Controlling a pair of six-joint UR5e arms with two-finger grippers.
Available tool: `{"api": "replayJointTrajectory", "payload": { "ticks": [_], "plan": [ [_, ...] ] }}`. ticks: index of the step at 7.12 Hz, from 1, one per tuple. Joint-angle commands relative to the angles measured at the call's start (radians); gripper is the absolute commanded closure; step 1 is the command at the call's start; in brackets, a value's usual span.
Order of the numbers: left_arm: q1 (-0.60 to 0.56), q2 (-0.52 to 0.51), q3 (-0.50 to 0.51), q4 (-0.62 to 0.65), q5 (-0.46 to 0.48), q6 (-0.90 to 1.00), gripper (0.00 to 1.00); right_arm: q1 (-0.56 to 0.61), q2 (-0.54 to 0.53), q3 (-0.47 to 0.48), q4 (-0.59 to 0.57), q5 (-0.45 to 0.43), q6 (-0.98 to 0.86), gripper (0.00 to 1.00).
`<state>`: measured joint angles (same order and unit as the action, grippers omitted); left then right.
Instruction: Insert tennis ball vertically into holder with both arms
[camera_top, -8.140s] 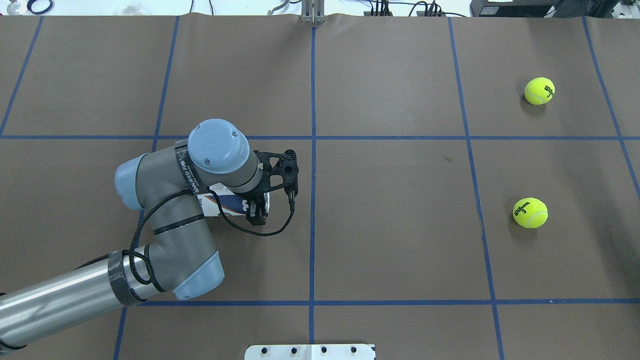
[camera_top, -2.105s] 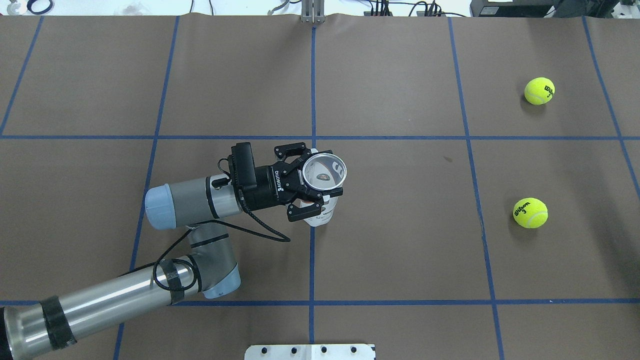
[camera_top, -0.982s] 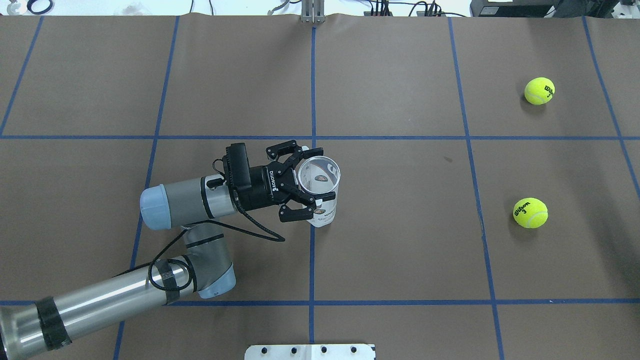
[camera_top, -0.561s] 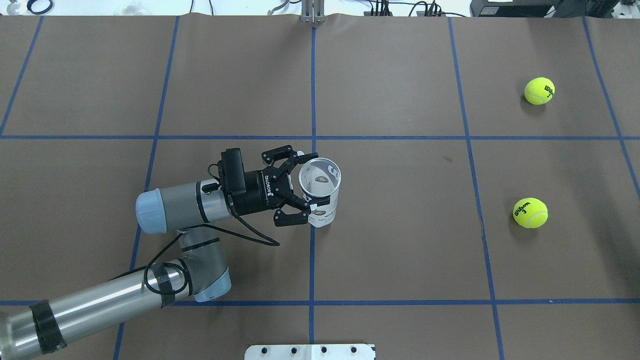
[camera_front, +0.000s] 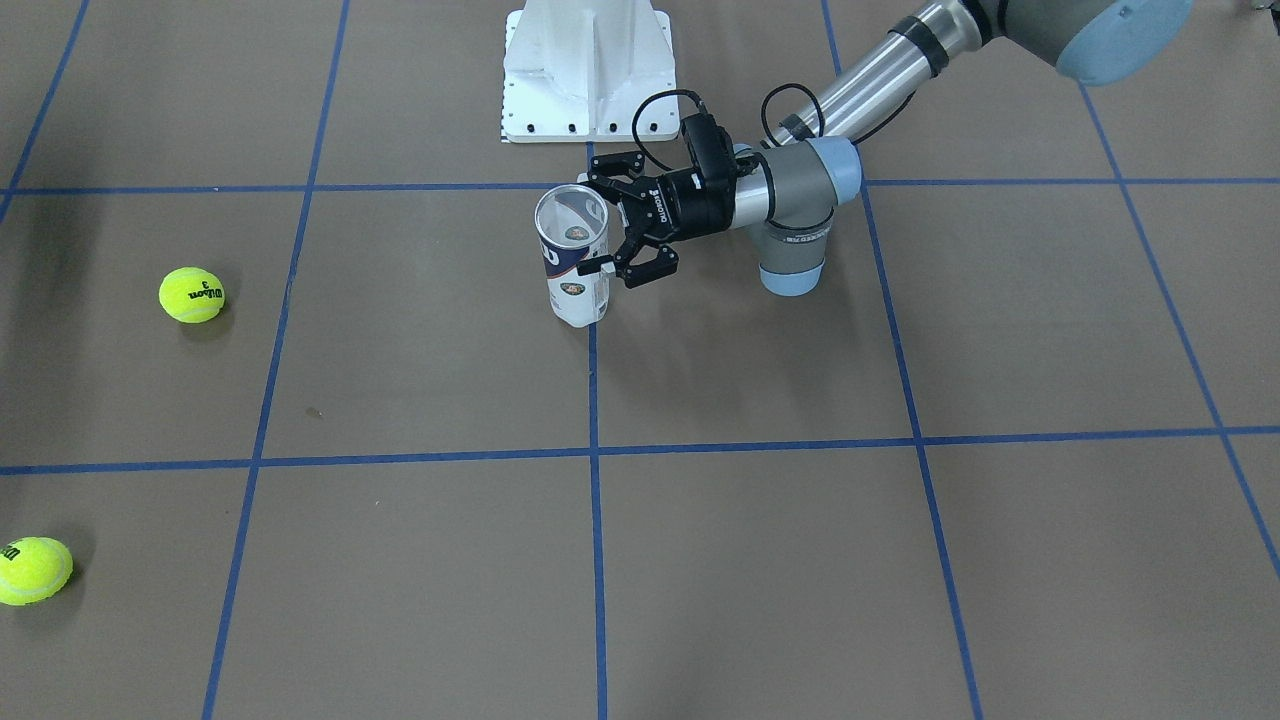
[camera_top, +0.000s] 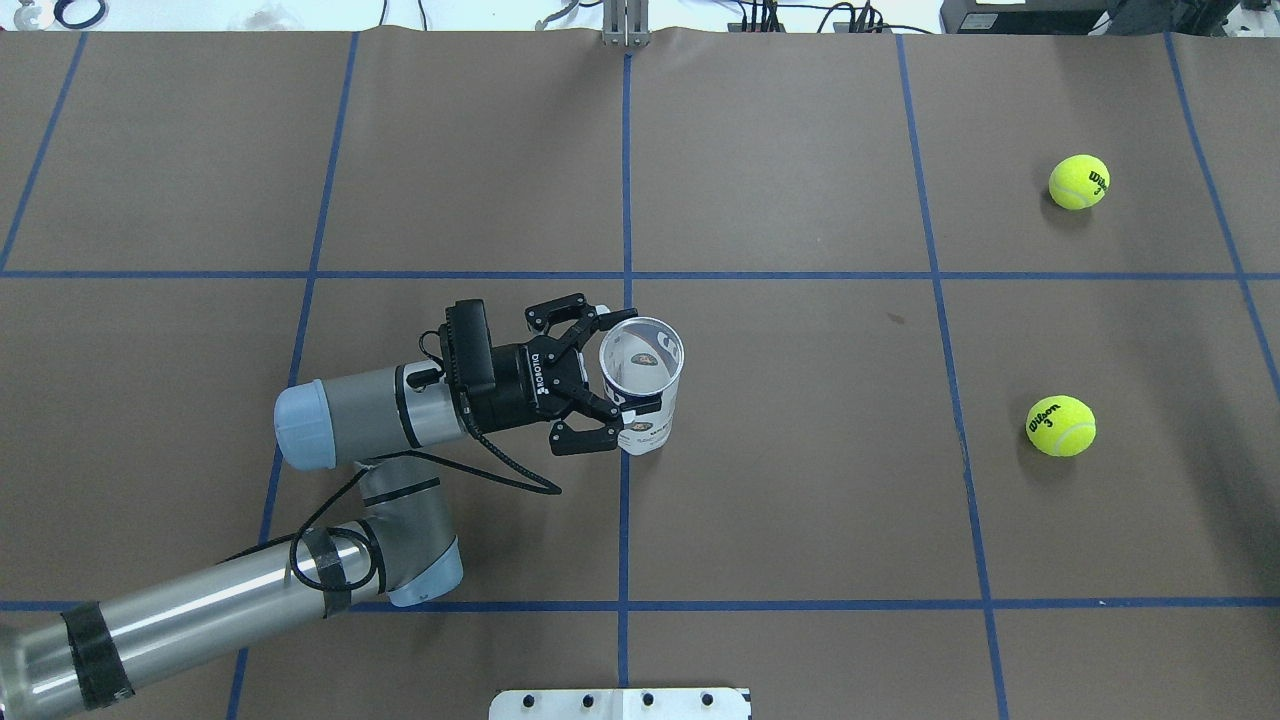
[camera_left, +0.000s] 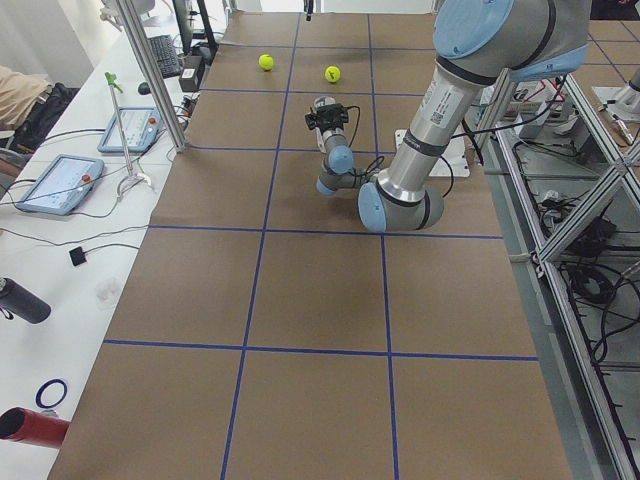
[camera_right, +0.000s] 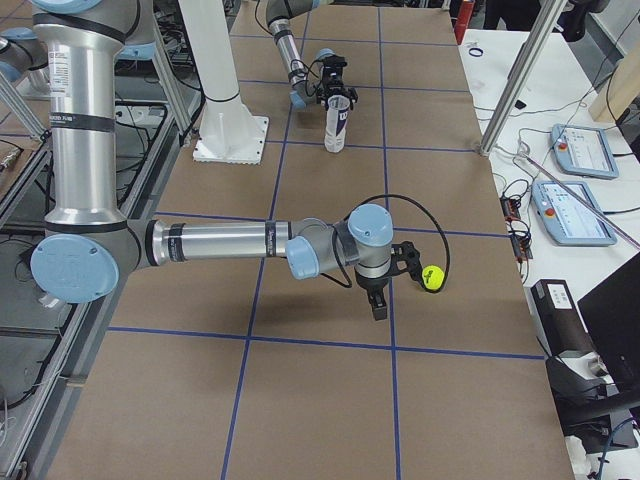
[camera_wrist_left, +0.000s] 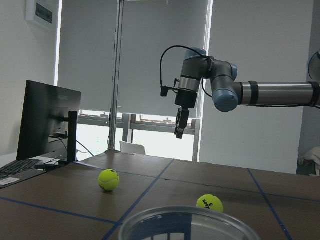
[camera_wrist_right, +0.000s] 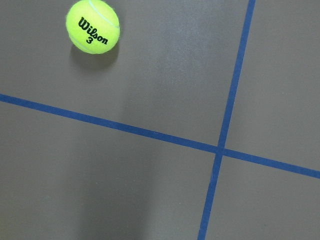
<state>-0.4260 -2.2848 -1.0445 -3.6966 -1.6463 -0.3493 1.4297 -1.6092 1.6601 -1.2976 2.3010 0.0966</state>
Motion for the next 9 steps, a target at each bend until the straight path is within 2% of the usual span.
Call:
{"api": "replayJointTrajectory", "payload": {
  "ticks": [1, 2, 4, 5, 7, 8, 9],
  "plan": [
    [0.003, -0.002, 0.004, 0.003, 0.000, 0.022, 0.01, 0.000, 0.000, -0.002, 0.000, 0.000, 0.000, 0.01],
    [0.003, -0.001, 0.006, 0.003, 0.000, 0.024, 0.01, 0.000, 0.000, -0.002, 0.000, 0.000, 0.000, 0.01],
    [0.004, -0.001, 0.006, 0.003, 0.000, 0.024, 0.14, 0.000, 0.000, -0.002, 0.000, 0.000, 0.000, 0.01],
    [0.004, -0.001, 0.006, 0.003, -0.001, 0.024, 0.16, 0.000, 0.000, -0.002, 0.001, 0.000, 0.000, 0.01],
    [0.004, -0.001, 0.006, 0.001, -0.001, 0.024, 0.17, 0.000, 0.002, 0.001, 0.000, 0.005, -0.002, 0.01],
    [0.004, 0.001, 0.006, 0.001, -0.001, 0.024, 0.17, 0.000, 0.000, 0.000, 0.000, 0.058, -0.002, 0.01],
    [0.004, 0.001, 0.004, 0.001, -0.001, 0.024, 0.17, 0.000, -0.002, 0.024, 0.001, 0.066, 0.006, 0.01]
  ]
}}
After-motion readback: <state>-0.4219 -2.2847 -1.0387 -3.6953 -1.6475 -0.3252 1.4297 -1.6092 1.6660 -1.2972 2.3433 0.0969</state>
